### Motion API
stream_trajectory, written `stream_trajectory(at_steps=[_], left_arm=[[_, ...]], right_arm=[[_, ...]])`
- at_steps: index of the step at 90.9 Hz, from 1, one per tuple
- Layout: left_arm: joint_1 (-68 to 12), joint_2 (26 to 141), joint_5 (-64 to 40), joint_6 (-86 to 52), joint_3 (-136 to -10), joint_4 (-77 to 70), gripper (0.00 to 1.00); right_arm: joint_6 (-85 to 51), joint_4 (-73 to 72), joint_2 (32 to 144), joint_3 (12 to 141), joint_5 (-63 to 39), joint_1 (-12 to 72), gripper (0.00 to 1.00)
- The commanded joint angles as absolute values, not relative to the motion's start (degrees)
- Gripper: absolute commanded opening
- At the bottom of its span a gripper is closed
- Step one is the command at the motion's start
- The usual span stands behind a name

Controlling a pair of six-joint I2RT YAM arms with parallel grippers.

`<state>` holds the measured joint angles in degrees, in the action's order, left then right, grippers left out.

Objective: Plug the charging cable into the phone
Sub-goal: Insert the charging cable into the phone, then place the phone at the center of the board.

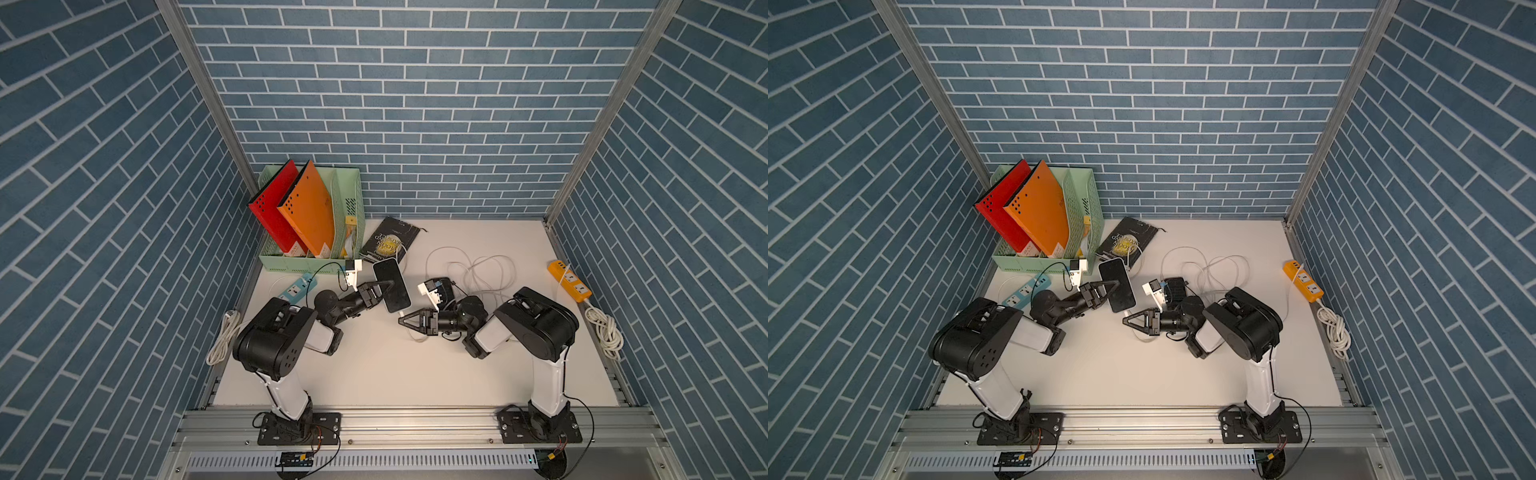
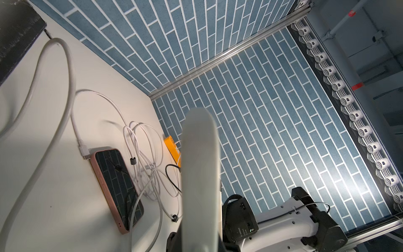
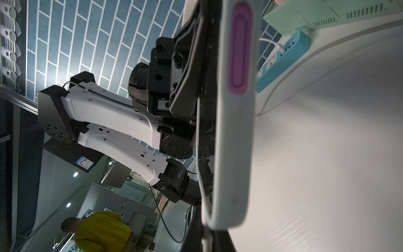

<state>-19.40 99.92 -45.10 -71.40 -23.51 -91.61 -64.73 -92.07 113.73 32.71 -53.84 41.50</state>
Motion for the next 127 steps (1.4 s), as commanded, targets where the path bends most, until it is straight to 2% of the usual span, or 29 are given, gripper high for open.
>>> stream_trajectory(at_steps=[1,33,51,60,80,92,102,114,127], left_arm=[[-19.57,99.08,-46.82,-70.93,-23.82,-107.1,0.0],[-19.6,99.53,-47.13,-71.17,-24.17,-107.05,0.0],[-19.44,98.73,-46.12,-71.1,-23.58,-107.05,0.0],[-18.89,96.87,-45.14,-70.91,-22.56,-107.06,0.0],[-18.37,94.99,-42.77,-70.4,-20.63,-107.05,0.0],[-18.16,95.1,-41.33,-70.01,-19.12,-106.99,0.0],[-17.18,95.35,-40.18,-69.83,-16.04,-106.97,0.0],[-15.8,95.79,-37.23,-68.53,-12.11,-104.18,0.0],[-15.78,97.11,-35.42,-66.78,-7.92,-105.78,0.0]], right_arm=[[-65.93,-105.76,114.16,35.13,-54.08,40.69,0.0],[-68.75,-105.74,114.75,39.24,-54.32,39.29,0.01],[-68.68,-105.58,114.23,38.3,-54.85,38.75,0.25],[-67.8,-105.51,114.05,34.85,-53.57,37.38,0.41],[-66.04,-105.34,112.31,28.25,-51.89,34.33,0.51],[-65.44,-102.19,109.71,26.27,-50.59,31.17,0.51],[-57.25,-85.73,102.69,26.64,-48.17,29.49,0.5],[-35.57,-45.01,89.66,32.22,-32.99,30.15,0.51],[-27.16,-29.81,84.11,35.03,-20.72,30.14,0.53]])
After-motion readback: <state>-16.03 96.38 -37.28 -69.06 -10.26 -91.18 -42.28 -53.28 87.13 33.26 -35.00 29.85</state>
